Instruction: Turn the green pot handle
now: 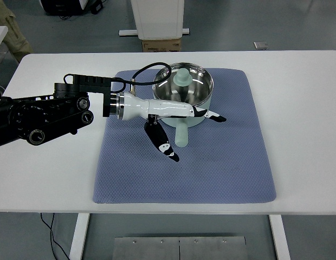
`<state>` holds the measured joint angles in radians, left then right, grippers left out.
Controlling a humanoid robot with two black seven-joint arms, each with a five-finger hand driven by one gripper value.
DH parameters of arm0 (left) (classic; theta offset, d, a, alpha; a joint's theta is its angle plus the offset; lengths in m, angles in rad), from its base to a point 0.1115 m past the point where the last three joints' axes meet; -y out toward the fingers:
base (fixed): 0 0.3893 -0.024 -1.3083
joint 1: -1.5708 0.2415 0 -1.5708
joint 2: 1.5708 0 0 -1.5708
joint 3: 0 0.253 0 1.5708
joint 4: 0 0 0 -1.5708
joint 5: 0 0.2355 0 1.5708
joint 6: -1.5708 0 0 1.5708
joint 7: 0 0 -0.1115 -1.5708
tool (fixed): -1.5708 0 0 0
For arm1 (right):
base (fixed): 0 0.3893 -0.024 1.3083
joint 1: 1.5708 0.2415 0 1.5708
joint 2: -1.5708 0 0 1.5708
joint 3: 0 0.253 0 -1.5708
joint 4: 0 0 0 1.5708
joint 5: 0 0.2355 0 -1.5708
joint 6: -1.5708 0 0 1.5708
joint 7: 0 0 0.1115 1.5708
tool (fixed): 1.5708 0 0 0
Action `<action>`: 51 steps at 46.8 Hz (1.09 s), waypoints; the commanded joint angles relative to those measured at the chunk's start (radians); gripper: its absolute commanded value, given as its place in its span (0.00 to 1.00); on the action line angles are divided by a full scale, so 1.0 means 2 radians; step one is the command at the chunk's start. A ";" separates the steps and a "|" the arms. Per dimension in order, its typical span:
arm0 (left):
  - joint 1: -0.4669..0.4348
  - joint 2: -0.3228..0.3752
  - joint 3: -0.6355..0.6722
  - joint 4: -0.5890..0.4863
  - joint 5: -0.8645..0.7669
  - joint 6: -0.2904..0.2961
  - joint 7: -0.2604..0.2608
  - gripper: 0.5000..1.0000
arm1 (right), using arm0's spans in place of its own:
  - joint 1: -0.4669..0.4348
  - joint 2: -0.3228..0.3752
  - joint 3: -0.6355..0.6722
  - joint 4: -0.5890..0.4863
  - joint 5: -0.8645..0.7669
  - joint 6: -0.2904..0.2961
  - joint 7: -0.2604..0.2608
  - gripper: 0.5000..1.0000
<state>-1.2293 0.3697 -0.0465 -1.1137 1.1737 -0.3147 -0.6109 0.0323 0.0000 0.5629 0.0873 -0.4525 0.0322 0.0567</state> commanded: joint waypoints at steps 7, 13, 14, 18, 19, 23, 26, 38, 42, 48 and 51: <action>-0.002 0.001 0.013 0.002 0.023 0.000 0.000 1.00 | 0.000 0.000 0.000 0.000 0.000 0.000 0.000 1.00; -0.004 0.002 0.016 0.002 0.036 0.000 0.000 1.00 | 0.000 0.000 0.000 0.000 0.000 0.000 0.000 1.00; -0.004 0.001 0.016 0.002 0.039 0.000 0.000 1.00 | 0.000 0.000 0.000 0.000 0.000 0.000 0.000 1.00; -0.004 0.001 0.017 0.002 0.046 0.000 0.000 1.00 | 0.000 0.000 0.000 0.000 0.000 0.000 0.000 1.00; -0.004 0.001 0.017 0.002 0.048 0.000 0.000 1.00 | 0.000 0.000 0.000 0.000 0.000 0.000 0.000 1.00; -0.005 0.002 0.017 0.002 0.060 0.000 0.000 1.00 | 0.000 0.000 0.000 0.000 0.000 0.000 0.000 1.00; -0.005 0.002 0.018 0.003 0.067 -0.001 0.000 1.00 | 0.000 0.000 0.000 0.000 0.000 0.000 0.000 1.00; -0.005 0.001 0.018 0.004 0.078 -0.005 0.000 1.00 | 0.000 0.000 0.000 0.000 0.000 0.000 0.000 1.00; -0.007 0.001 0.017 0.004 0.079 -0.006 0.000 1.00 | 0.000 0.000 0.000 0.000 0.000 0.000 0.000 1.00; -0.012 -0.001 0.017 0.004 0.082 -0.011 0.000 1.00 | 0.000 0.000 0.000 0.000 0.000 0.000 0.000 1.00; -0.014 -0.001 0.017 0.003 0.082 -0.014 0.000 1.00 | 0.000 0.000 0.000 0.000 0.000 0.000 0.000 1.00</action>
<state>-1.2535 0.3685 -0.0124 -1.1060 1.3372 -0.3372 -0.6109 0.0323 0.0000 0.5630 0.0875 -0.4525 0.0322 0.0567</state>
